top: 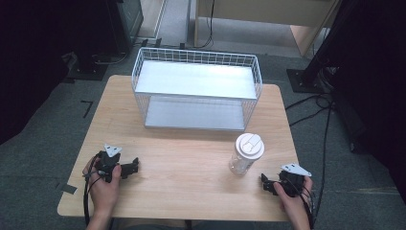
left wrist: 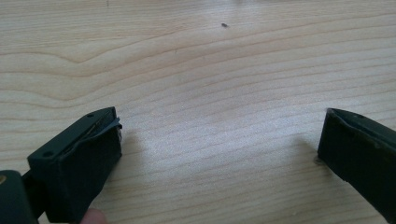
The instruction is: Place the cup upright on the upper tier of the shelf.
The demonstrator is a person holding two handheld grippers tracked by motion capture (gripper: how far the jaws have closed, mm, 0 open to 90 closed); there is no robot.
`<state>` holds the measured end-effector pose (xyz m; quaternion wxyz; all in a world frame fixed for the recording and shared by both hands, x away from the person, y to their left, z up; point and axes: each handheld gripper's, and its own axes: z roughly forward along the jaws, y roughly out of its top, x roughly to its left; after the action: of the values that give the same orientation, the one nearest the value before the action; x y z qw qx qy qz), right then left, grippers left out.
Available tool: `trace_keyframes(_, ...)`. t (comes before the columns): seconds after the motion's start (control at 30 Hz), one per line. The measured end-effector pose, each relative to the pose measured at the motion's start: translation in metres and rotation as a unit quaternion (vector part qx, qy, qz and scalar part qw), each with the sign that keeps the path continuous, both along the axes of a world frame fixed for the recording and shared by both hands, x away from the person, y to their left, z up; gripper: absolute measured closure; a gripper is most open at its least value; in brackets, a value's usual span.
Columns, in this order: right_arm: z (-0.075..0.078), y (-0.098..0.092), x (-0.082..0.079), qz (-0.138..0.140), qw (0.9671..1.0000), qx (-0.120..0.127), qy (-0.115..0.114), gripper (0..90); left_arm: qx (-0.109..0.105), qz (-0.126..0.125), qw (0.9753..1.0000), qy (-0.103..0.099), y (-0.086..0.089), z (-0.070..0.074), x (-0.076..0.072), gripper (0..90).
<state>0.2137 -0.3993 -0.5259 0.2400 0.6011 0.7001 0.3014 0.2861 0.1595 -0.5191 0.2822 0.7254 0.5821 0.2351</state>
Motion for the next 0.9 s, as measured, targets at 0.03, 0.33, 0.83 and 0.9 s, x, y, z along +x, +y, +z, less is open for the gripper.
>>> trace_keyframes(0.03, 0.0, 0.0, 0.0, 0.0, 1.0, 0.0, 0.0, 1.6, 0.0, 0.0, 1.0, 0.0, 0.0, 0.0, 0.0, 0.0)
trace_keyframes(0.33, 0.018, 0.023, -0.011, 0.048, 0.9963, 0.005, -0.071, 7.8, -0.001, 0.004, 1.0, -0.001, -0.001, 0.0, 0.001, 0.0)
trace_keyframes(0.83, 0.051, 0.05, -0.014, 0.099, 0.9844, 0.086, -0.117, 8.3, 0.0, 0.003, 1.0, 0.0, -0.001, 0.0, 0.001, 0.0)
trace_keyframes(0.9, 0.056, 0.055, -0.014, 0.105, 0.9823, 0.096, -0.122, 8.3, 0.0, 0.004, 1.0, 0.0, -0.001, 0.0, 0.001, 0.0)
